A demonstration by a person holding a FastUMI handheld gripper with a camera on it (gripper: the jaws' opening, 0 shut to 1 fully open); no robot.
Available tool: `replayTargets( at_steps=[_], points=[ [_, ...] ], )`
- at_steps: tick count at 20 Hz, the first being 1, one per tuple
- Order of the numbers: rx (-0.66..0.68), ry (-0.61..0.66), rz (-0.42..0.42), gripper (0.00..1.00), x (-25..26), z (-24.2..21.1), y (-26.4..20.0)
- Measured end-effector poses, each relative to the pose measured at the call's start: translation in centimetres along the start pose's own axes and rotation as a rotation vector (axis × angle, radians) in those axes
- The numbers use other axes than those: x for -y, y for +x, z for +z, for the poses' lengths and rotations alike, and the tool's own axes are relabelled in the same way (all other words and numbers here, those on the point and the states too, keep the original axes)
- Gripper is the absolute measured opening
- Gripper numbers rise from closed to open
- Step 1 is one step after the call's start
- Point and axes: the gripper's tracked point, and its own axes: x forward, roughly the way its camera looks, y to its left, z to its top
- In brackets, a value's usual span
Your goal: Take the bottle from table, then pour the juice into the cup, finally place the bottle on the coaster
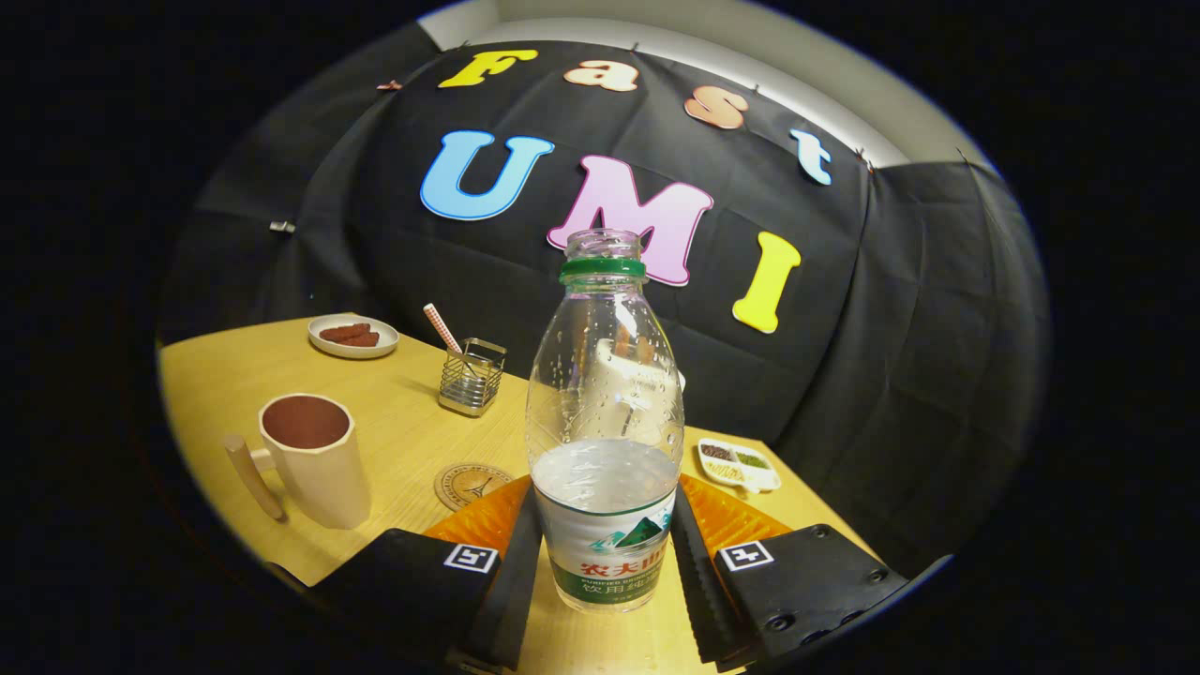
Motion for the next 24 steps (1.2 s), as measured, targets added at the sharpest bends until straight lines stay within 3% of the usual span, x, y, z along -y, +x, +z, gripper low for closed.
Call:
replayTargets(
  at_steps=[8, 24],
  points=[
    [0.044, -0.378, 0.033, 0.7, -1.4, 4.6, -1.2],
    [-0.08, -0.83, 0.103, 0.7, -4.4, 1.7, -0.7]
  ],
)
